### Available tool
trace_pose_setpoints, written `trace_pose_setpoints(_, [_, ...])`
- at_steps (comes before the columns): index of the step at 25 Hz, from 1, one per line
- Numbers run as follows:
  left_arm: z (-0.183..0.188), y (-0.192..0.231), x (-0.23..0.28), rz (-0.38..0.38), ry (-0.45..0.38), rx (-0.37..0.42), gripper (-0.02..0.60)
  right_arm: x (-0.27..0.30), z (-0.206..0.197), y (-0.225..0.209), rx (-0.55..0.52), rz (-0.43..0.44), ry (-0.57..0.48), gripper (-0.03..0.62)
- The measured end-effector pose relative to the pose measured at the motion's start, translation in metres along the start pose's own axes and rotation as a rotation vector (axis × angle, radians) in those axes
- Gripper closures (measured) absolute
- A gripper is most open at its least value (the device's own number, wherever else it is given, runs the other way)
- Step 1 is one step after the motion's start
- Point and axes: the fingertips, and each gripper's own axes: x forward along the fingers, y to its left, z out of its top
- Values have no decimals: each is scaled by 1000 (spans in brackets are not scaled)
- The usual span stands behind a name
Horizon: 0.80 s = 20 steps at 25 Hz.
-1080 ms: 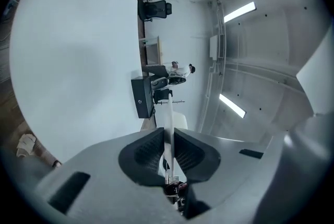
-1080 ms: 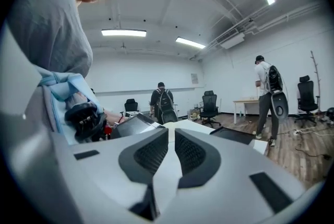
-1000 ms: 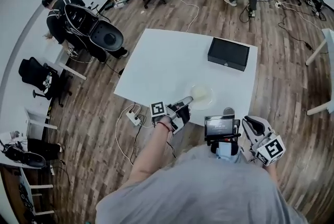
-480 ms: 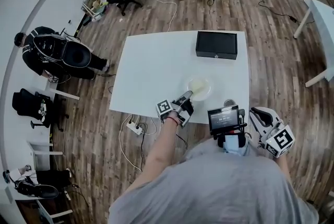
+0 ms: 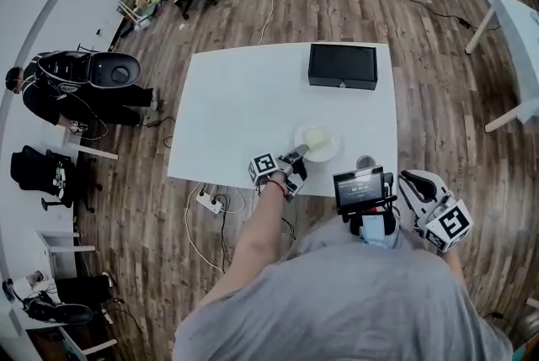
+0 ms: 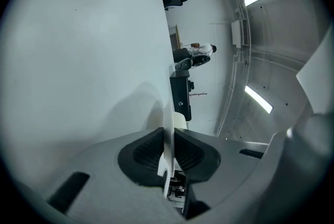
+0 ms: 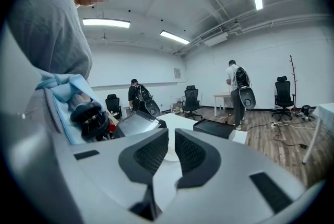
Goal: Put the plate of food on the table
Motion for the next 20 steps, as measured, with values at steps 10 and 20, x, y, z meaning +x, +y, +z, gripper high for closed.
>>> trace_pose_setpoints(10, [6, 10, 1, 104, 22, 111, 538, 8, 5, -1, 16, 4, -10, 560])
trace_pose_setpoints(20, [14, 16, -1, 337, 24, 384, 452, 13, 2, -2, 18, 27, -8, 560])
